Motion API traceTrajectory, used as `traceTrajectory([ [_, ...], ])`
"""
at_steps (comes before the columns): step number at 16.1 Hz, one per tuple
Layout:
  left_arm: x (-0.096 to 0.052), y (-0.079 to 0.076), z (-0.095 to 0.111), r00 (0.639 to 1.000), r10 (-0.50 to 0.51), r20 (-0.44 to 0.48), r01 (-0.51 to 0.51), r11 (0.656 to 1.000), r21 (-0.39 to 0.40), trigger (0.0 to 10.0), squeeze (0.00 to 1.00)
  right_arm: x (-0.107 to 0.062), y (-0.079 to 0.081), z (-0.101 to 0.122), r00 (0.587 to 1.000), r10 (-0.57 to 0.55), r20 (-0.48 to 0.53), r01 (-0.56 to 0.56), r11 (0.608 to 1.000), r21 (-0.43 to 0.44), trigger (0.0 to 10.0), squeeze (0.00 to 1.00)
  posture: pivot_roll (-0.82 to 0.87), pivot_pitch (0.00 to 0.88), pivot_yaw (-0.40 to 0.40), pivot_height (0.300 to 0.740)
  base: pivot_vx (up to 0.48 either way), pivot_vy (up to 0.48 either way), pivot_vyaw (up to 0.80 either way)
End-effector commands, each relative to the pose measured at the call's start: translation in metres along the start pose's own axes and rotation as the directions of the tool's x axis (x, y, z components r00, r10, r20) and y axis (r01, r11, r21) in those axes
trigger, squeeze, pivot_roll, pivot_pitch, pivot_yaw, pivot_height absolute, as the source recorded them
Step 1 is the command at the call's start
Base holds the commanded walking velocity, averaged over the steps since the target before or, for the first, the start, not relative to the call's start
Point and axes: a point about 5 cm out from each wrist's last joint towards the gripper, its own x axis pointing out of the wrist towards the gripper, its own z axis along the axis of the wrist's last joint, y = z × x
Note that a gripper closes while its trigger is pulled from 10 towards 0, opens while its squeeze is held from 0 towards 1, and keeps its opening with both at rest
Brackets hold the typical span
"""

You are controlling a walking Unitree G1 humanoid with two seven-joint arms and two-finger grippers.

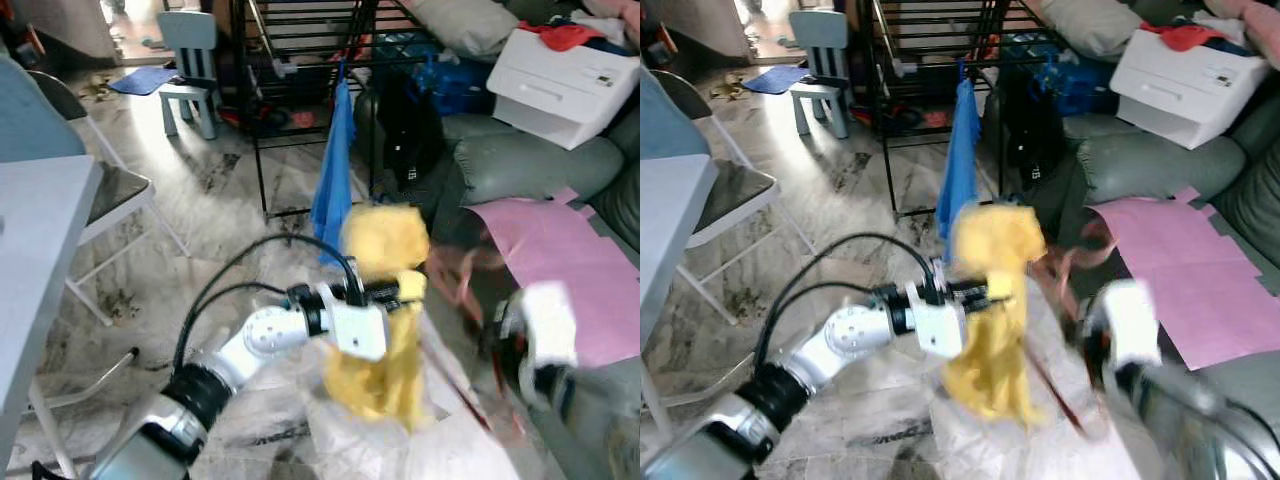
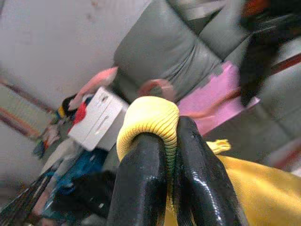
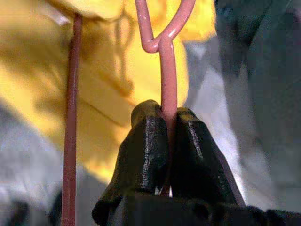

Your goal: Hang hanger

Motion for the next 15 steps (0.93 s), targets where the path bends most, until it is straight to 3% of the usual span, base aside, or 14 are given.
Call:
traceTrajectory([
  [1, 0.005, 0.010, 0.003, 0.999, 0.031, 0.013, -0.031, 0.999, 0.025, 10.0, 0.00, -0.003, -0.005, 0.007, 0.999, -0.029, 0.038, 0.030, 0.999, -0.035, 10.0, 0.00, -0.02, 0.000, -0.052, 0.740, 0.000, 0.000, 0.00],
  [2, 0.006, 0.013, 0.002, 0.999, 0.044, 0.006, -0.045, 0.998, 0.033, 10.0, 0.00, -0.007, -0.012, 0.002, 0.999, -0.047, 0.017, 0.048, 0.996, -0.079, 10.0, 0.00, -0.02, 0.000, -0.052, 0.740, 0.000, 0.000, 0.00],
  [3, 0.007, 0.018, 0.000, 0.997, 0.069, -0.016, -0.069, 0.996, 0.048, 10.0, 0.00, -0.016, -0.015, -0.010, 0.998, -0.008, -0.065, -0.007, 0.976, -0.216, 10.0, 0.00, -0.02, 0.000, -0.051, 0.740, 0.000, 0.000, 0.00],
  [4, 0.007, 0.020, -0.001, 0.997, 0.079, -0.024, -0.077, 0.995, 0.056, 10.0, 0.00, -0.021, -0.015, -0.015, 0.995, 0.007, -0.102, -0.034, 0.963, -0.267, 10.0, 0.00, -0.02, 0.000, -0.051, 0.740, 0.000, 0.000, 0.00],
  [6, 0.006, 0.021, -0.010, 0.993, 0.079, -0.084, -0.073, 0.995, 0.073, 10.0, 0.00, -0.035, -0.021, -0.021, 0.984, 0.035, -0.173, -0.106, 0.902, -0.419, 10.0, 0.00, -0.02, 0.000, -0.050, 0.740, 0.000, 0.000, 0.00],
  [8, 0.004, 0.021, -0.019, 0.983, 0.095, -0.154, -0.086, 0.994, 0.066, 10.0, 0.00, -0.041, -0.025, -0.018, 0.984, 0.049, -0.172, -0.124, 0.877, -0.463, 10.0, 0.00, -0.02, 0.000, -0.048, 0.740, 0.000, 0.000, 0.00],
  [10, 0.001, 0.018, -0.028, 0.969, 0.126, -0.212, -0.128, 0.992, 0.006, 10.0, 0.00, -0.047, -0.031, -0.009, 0.991, 0.065, -0.119, -0.123, 0.801, -0.586, 10.0, 0.00, -0.03, 0.000, -0.039, 0.740, 0.000, 0.000, 0.00],
  [12, 0.004, 0.019, -0.028, 0.966, 0.145, -0.212, -0.155, 0.987, -0.036, 10.0, 0.00, -0.050, -0.027, -0.007, 0.988, 0.115, -0.108, -0.157, 0.777, -0.609, 10.0, 0.00, -0.03, 0.000, -0.038, 0.740, 0.000, 0.000, 0.00],
  [14, 0.003, 0.032, -0.043, 0.889, 0.285, -0.359, -0.362, 0.917, -0.168, 10.0, 0.00, -0.052, -0.027, -0.009, 0.986, 0.119, -0.120, -0.169, 0.755, -0.633, 10.0, 0.00, -0.03, 0.000, -0.042, 0.740, 0.000, 0.000, 0.00],
  [15, 0.001, 0.033, -0.053, 0.832, 0.323, -0.450, -0.464, 0.851, -0.246, 10.0, 0.00, -0.052, -0.028, -0.009, 0.988, 0.116, -0.105, -0.156, 0.757, -0.634, 10.0, 0.00, -0.03, 0.000, -0.044, 0.740, 0.000, 0.000, 0.00],
])
